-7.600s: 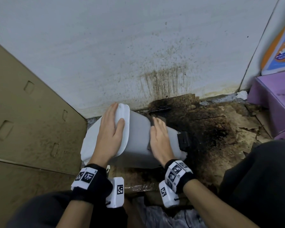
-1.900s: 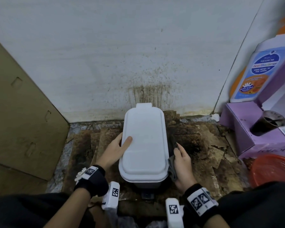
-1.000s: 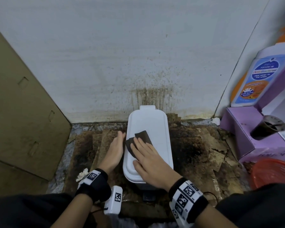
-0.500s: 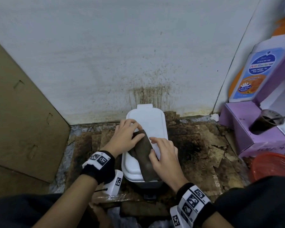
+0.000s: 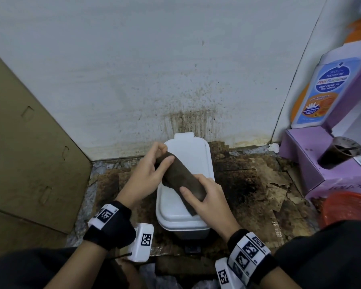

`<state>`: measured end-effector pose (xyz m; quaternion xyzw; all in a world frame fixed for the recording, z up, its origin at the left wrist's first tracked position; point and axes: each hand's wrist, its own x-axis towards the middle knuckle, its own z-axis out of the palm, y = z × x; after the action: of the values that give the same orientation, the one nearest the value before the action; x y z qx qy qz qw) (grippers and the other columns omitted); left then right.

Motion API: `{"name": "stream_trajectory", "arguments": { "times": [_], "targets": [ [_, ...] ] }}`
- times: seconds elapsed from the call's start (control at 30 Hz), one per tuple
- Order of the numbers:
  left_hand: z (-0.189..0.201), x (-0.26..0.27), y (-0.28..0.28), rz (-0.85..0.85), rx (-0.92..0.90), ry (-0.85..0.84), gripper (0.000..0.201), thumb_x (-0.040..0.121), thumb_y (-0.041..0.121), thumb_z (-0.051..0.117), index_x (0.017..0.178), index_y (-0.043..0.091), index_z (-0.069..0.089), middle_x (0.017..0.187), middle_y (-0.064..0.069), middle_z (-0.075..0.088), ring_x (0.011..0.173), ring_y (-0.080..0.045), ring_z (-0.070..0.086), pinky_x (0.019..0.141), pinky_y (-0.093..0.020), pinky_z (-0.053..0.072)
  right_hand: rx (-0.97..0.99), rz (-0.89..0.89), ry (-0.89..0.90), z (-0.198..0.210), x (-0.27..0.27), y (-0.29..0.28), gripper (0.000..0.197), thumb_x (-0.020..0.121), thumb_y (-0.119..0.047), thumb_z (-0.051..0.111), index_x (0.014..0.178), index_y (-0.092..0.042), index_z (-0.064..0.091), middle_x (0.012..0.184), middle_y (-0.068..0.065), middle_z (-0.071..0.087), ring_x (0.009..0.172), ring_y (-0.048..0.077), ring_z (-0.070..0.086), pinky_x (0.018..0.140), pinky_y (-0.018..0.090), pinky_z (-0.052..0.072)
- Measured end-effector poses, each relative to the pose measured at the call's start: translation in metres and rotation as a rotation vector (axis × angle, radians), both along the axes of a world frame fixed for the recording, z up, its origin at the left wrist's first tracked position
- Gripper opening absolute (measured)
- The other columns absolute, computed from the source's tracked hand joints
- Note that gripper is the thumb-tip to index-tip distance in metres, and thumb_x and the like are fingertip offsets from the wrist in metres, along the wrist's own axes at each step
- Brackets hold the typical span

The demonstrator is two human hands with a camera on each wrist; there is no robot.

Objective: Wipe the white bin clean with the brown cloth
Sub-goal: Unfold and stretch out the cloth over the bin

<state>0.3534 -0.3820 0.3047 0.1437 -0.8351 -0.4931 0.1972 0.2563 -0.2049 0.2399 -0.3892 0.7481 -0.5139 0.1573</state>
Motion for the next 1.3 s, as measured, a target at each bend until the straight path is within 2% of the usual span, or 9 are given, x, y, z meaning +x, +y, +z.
{"name": "stream_trajectory", "arguments": {
  "times": [0.07, 0.13, 0.27, 0.37, 0.5, 0.6, 0.9, 1.07, 1.3],
  "targets": [
    [0.007, 0.0, -0.001, 0.092, 0.088, 0.063, 0.018, 0.109, 0.028, 0.054, 0.106, 0.013, 0.045, 0.087, 0.001, 0.058, 0.08, -0.011, 0.057, 0.065, -0.029, 0.048, -0.088, 0.019, -0.133, 0.009, -0.002, 0.003, 0.02, 0.094, -0.037, 0.071, 0.111, -0.027, 0.067, 0.097, -0.011, 0.073, 0.092, 0.007, 0.069, 0.078, 0.029, 0.056],
    [0.008, 0.001, -0.002, 0.162, 0.123, 0.082, 0.021, 0.108, 0.03, 0.054, 0.106, 0.011, 0.045, 0.089, -0.004, 0.059, 0.081, -0.01, 0.057, 0.066, -0.03, 0.048, -0.151, -0.002, -0.217, 0.018, -0.006, 0.008, 0.018, 0.094, -0.027, 0.074, 0.111, -0.024, 0.069, 0.101, -0.008, 0.075, 0.094, 0.006, 0.072, 0.076, 0.027, 0.058],
    [-0.002, 0.004, -0.007, 0.282, 0.211, 0.016, 0.031, 0.105, 0.043, 0.057, 0.105, 0.014, 0.048, 0.109, -0.022, 0.063, 0.096, -0.03, 0.065, 0.078, -0.056, 0.055, -0.149, -0.06, -0.307, 0.02, -0.022, 0.014, 0.023, 0.09, -0.031, 0.078, 0.111, -0.031, 0.071, 0.106, -0.004, 0.076, 0.101, 0.012, 0.072, 0.085, 0.042, 0.061],
    [-0.02, 0.005, -0.011, 0.375, 0.276, -0.073, 0.03, 0.105, 0.04, 0.06, 0.106, 0.011, 0.05, 0.113, -0.022, 0.065, 0.107, -0.039, 0.065, 0.078, -0.048, 0.056, -0.097, -0.128, -0.373, 0.013, -0.036, 0.017, 0.024, 0.084, -0.044, 0.08, 0.106, -0.037, 0.073, 0.109, -0.004, 0.076, 0.11, 0.013, 0.069, 0.093, 0.044, 0.059],
    [-0.049, 0.007, -0.013, 0.432, 0.209, -0.217, 0.025, 0.101, 0.037, 0.066, 0.104, 0.016, 0.054, 0.105, -0.009, 0.067, 0.102, -0.028, 0.066, 0.076, -0.035, 0.052, 0.031, -0.213, -0.257, 0.006, -0.038, 0.021, 0.02, 0.085, -0.038, 0.081, 0.102, -0.03, 0.073, 0.102, -0.005, 0.072, 0.095, -0.002, 0.064, 0.077, 0.013, 0.054],
    [-0.061, 0.008, -0.008, 0.498, 0.149, -0.293, 0.023, 0.1, 0.036, 0.068, 0.105, 0.017, 0.056, 0.103, -0.001, 0.067, 0.099, -0.022, 0.067, 0.079, -0.038, 0.056, 0.053, -0.262, -0.15, 0.0, -0.036, 0.019, 0.02, 0.087, -0.034, 0.08, 0.102, -0.024, 0.073, 0.096, -0.005, 0.071, 0.086, -0.003, 0.063, 0.07, 0.007, 0.05],
    [-0.057, 0.023, 0.002, 0.548, -0.062, -0.259, 0.028, 0.099, 0.039, 0.069, 0.08, 0.019, 0.064, 0.086, 0.003, 0.069, 0.085, -0.015, 0.065, 0.071, -0.034, 0.052, 0.133, -0.277, 0.05, -0.008, -0.037, 0.02, 0.026, 0.091, -0.043, 0.072, 0.11, -0.025, 0.068, 0.102, -0.01, 0.064, 0.095, 0.005, 0.059, 0.081, 0.024, 0.052],
    [-0.047, 0.02, 0.008, 0.556, 0.212, -0.218, 0.031, 0.099, 0.037, 0.069, 0.087, 0.008, 0.072, 0.08, -0.004, 0.074, 0.073, -0.019, 0.066, 0.073, -0.038, 0.054, 0.214, -0.296, 0.114, -0.012, -0.036, 0.024, 0.034, 0.09, -0.052, 0.068, 0.117, -0.031, 0.063, 0.101, -0.012, 0.057, 0.09, 0.005, 0.056, 0.076, 0.031, 0.054],
    [-0.041, 0.022, 0.008, 0.592, 0.772, -0.241, 0.024, 0.103, 0.024, 0.066, 0.098, 0.002, 0.075, 0.073, -0.001, 0.07, 0.061, -0.013, 0.058, 0.053, -0.023, 0.047, 0.151, -0.384, 0.078, -0.007, -0.033, 0.027, 0.029, 0.089, -0.047, 0.071, 0.11, -0.033, 0.058, 0.098, -0.014, 0.054, 0.084, 0.005, 0.055, 0.076, 0.036, 0.054]
  ]
}}
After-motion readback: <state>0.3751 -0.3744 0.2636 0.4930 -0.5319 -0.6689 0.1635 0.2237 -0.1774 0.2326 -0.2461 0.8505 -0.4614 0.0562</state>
